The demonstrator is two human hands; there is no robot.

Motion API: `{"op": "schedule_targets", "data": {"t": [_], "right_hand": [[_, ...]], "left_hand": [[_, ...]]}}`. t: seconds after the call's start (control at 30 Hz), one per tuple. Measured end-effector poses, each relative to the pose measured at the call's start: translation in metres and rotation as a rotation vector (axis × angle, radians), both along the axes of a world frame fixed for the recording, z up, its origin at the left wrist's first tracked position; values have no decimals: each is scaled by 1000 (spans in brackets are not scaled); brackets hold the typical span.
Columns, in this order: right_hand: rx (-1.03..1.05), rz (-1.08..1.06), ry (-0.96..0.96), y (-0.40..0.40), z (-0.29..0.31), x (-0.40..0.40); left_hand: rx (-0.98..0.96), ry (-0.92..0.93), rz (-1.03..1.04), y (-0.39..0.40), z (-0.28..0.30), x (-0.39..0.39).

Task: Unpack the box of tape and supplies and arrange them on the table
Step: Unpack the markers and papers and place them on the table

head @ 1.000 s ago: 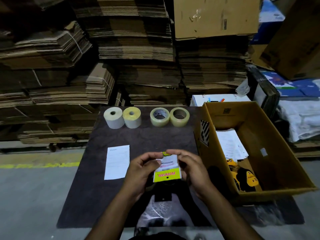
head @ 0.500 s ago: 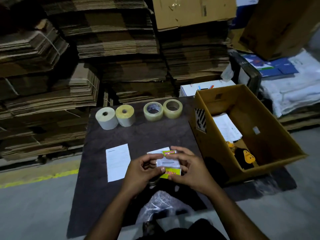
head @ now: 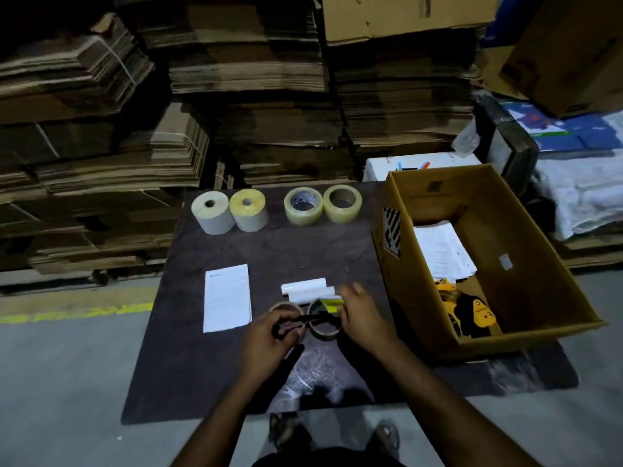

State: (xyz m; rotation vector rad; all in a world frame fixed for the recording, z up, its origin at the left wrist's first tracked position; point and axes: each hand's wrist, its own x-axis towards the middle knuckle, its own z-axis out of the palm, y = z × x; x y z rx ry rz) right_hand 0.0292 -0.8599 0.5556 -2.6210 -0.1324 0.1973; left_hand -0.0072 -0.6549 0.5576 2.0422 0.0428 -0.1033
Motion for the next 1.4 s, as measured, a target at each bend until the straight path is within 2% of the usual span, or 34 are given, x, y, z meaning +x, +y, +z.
{"op": "schedule_targets", "data": {"t": [0.1, 0.23, 0.33, 0.43, 0.67, 0.87, 1.13, 1.3, 1.4], "right_hand": [[-106, 111, 78, 12, -6, 19], [-235, 188, 159, 18, -1, 26], [-310, 241, 137, 13, -1, 26], [-332, 300, 129, 13, -6, 25], [-345, 280, 116, 21, -12, 27], [-293, 172, 151, 13, -8, 31], [-478, 209, 129, 18, -10, 35], [-370, 127, 211, 13, -10, 32], [-389, 103, 194, 17, -12, 29]], "left_hand": [[166, -2, -11, 5, -10, -4], [235, 8, 0, 12, -17, -9], [289, -20, -20, 15, -17, -11], [264, 10, -33, 14, -24, -9], [176, 42, -45, 7, -24, -5], [188, 109, -38, 11, -30, -5], [166, 140, -15, 12, -33, -1], [140, 141, -24, 12, -32, -1], [134, 152, -24, 13, -31, 0]]}}
